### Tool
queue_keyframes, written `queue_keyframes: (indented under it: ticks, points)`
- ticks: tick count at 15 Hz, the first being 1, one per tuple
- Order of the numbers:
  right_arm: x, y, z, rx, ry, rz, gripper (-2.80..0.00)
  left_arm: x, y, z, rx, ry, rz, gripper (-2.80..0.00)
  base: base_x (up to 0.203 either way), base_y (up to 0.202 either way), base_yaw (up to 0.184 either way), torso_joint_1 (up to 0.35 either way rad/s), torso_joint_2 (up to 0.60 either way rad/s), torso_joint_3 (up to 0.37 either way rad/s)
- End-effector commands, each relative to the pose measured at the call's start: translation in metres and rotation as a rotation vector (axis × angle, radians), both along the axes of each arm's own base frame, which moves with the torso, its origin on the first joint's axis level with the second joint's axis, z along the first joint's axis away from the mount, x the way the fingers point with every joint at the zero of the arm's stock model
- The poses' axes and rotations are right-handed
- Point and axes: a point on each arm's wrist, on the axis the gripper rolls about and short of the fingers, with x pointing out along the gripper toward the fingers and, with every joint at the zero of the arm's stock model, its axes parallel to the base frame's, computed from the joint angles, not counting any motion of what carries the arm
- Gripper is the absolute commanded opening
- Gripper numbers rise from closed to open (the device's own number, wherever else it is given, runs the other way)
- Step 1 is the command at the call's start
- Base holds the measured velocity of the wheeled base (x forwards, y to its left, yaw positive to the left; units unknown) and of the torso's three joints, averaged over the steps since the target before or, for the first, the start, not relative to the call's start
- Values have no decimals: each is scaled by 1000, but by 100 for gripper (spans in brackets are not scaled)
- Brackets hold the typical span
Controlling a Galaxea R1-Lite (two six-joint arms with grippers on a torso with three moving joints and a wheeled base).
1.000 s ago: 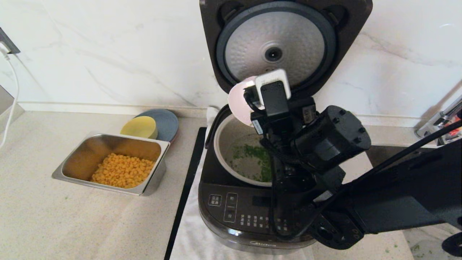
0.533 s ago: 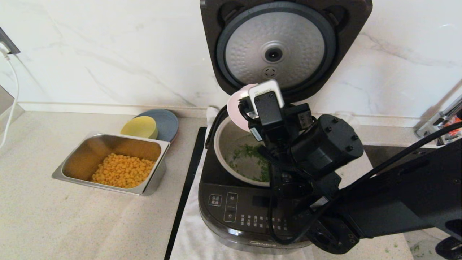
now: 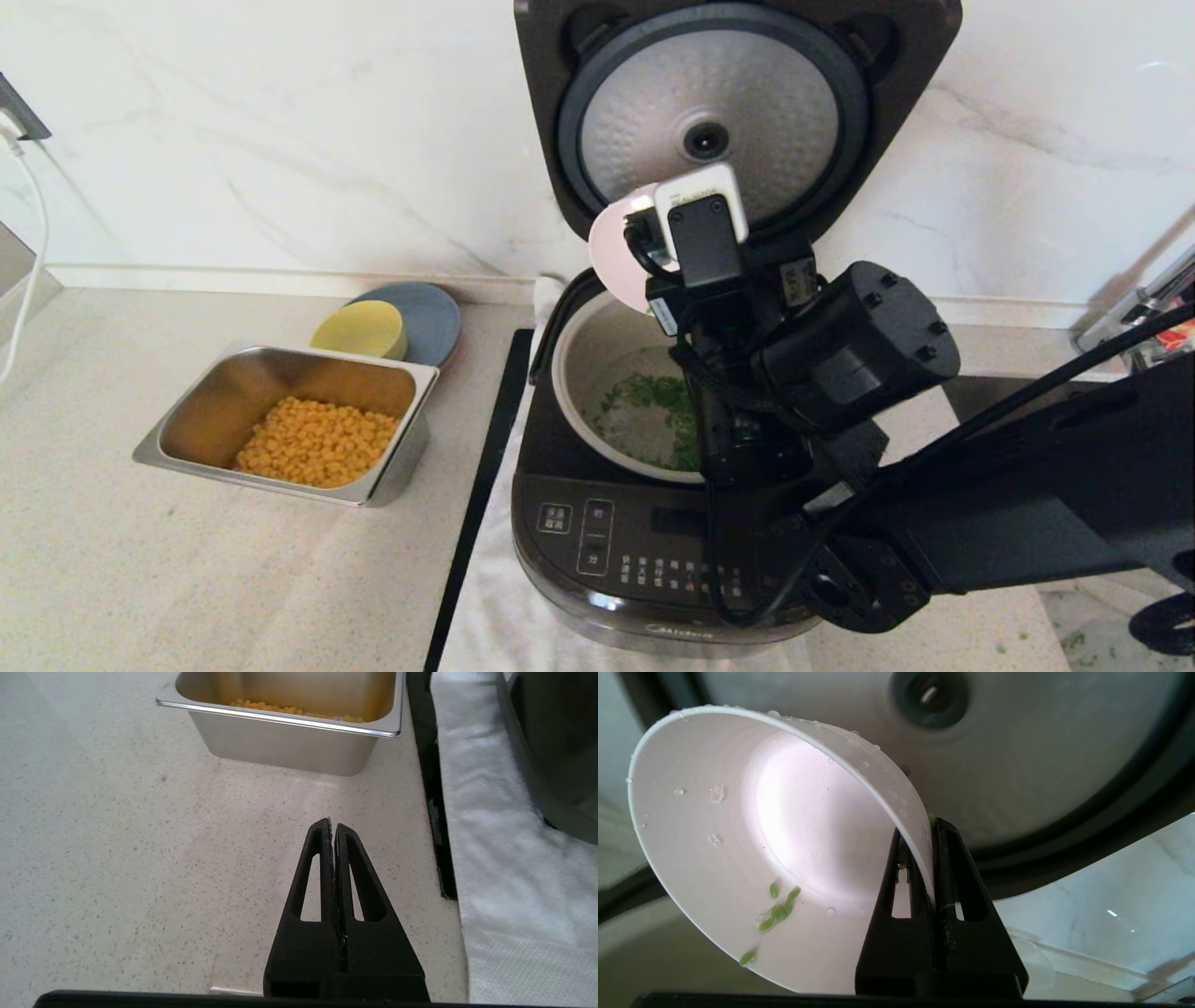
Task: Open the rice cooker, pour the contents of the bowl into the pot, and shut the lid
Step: Pour the water from the bowl into the rice cooker
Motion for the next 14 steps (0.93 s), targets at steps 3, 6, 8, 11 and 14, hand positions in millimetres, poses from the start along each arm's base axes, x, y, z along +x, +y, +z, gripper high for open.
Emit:
queue_keyframes:
  ticks: [3,6,8,11,14]
  points:
    - [-14,-5,16,29,-26,14,-280,1,0,-2,1,7,-1,-280,0,0,0,0,0,0]
    - [-28,2,2,-14,15,57,-280,1,0,-2,1,7,-1,-280,0,0,0,0,0,0]
    - [-33,3,-18,-74,65,69,-280,1,0,-2,-1,7,-1,-280,0,0,0,0,0,0]
    - [-45,3,-41,-153,126,95,-280,1,0,-2,1,7,-1,-280,0,0,0,0,0,0]
    - [-48,-1,-18,-98,79,91,-280,1,0,-2,1,7,-1,-280,0,0,0,0,0,0]
